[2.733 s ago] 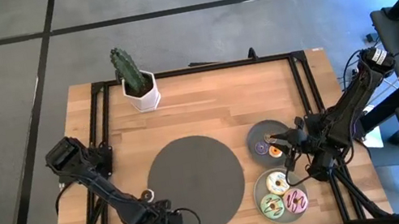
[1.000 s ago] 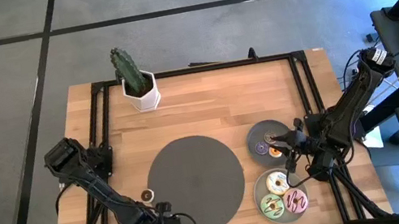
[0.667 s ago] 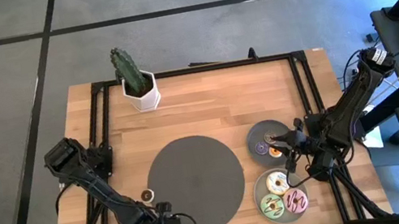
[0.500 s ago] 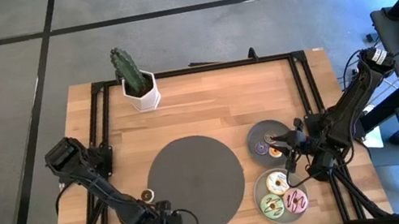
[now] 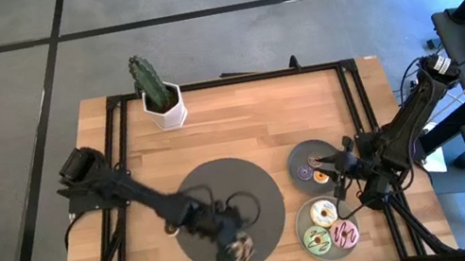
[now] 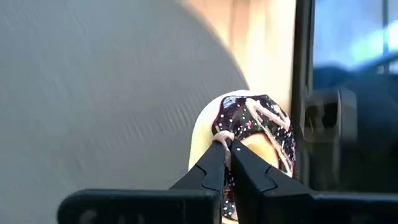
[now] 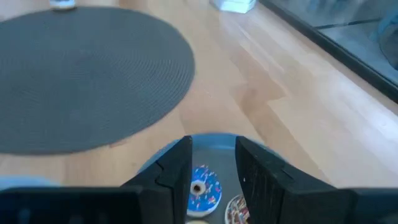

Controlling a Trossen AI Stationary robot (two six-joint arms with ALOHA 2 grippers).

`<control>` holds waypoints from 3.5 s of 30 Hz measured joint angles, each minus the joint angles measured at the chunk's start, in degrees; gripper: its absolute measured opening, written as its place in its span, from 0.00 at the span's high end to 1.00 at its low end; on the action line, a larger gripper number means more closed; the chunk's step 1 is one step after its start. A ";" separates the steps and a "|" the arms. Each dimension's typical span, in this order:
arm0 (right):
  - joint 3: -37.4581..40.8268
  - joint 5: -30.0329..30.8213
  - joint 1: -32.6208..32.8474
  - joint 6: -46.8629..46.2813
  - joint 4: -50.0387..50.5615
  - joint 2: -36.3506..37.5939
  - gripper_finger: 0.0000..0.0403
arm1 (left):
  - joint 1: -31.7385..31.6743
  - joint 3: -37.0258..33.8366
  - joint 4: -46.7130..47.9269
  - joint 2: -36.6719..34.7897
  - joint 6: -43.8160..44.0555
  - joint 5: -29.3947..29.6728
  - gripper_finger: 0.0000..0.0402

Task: Pick & Place donuts
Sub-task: Put the large black donut on the light gray plate

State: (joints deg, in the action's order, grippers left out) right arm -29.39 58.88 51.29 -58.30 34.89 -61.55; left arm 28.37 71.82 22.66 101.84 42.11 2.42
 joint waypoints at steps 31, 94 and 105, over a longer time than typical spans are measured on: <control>0.02 -9.03 -19.65 55.61 -52.16 -4.97 0.65 | -18.98 0.18 -13.42 0.42 -20.86 28.39 0.97; 0.02 -10.67 -29.73 60.25 -67.92 -19.73 0.78 | -17.56 0.12 -22.71 0.44 -24.89 26.10 0.96; 0.02 -10.50 -29.73 58.64 -68.36 -19.73 0.88 | -17.56 0.12 -22.76 0.44 -24.90 26.09 0.96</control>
State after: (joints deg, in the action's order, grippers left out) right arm -29.36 48.38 21.56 0.34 -33.47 -81.28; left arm 10.81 71.94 -0.10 102.28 17.21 28.51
